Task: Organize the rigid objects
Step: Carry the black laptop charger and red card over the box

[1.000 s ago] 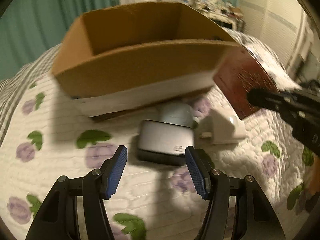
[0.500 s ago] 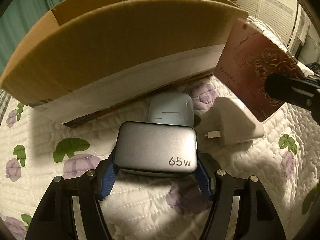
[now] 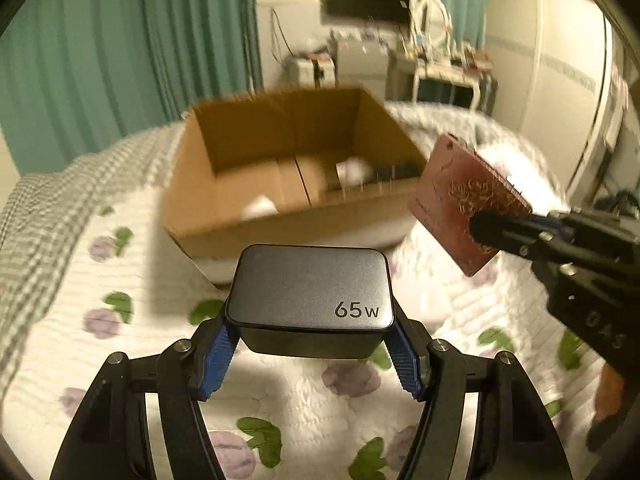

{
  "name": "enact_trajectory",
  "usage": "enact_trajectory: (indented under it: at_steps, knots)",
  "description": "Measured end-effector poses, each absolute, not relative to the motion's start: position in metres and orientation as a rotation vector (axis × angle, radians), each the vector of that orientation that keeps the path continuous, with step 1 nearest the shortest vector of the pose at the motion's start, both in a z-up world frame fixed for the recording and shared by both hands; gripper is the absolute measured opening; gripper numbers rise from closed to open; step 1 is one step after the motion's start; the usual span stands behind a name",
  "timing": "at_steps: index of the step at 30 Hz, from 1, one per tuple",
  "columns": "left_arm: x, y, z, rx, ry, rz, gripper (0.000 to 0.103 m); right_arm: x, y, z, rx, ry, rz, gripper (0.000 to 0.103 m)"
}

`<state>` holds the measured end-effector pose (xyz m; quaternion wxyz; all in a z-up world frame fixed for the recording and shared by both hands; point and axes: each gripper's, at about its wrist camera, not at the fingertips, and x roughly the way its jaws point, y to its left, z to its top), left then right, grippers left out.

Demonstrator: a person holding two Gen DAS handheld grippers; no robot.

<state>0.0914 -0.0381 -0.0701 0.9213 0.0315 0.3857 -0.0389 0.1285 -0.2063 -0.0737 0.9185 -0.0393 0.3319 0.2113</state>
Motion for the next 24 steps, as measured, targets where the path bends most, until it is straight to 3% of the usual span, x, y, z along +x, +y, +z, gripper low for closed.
enact_trajectory:
  at_steps: [7, 13, 19, 24]
  knots:
    - [0.102, -0.028, -0.009, 0.022, 0.683, -0.05, 0.068, 0.14, -0.199, -0.016, -0.097, 0.56, 0.453, 0.009]
    - [0.141, -0.021, 0.01, 0.01, 0.644, -0.033, 0.068, 0.174, -0.181, 0.019, -0.106, 0.48, 0.468, 0.009]
    - [0.196, -0.012, 0.011, 0.021, 0.635, -0.029, 0.068, 0.218, -0.157, 0.026, -0.132, 0.449, 0.476, 0.009]
    - [0.234, -0.004, -0.021, 0.009, 0.684, -0.01, 0.068, 0.253, -0.144, 0.003, -0.129, 0.483, 0.47, 0.009]
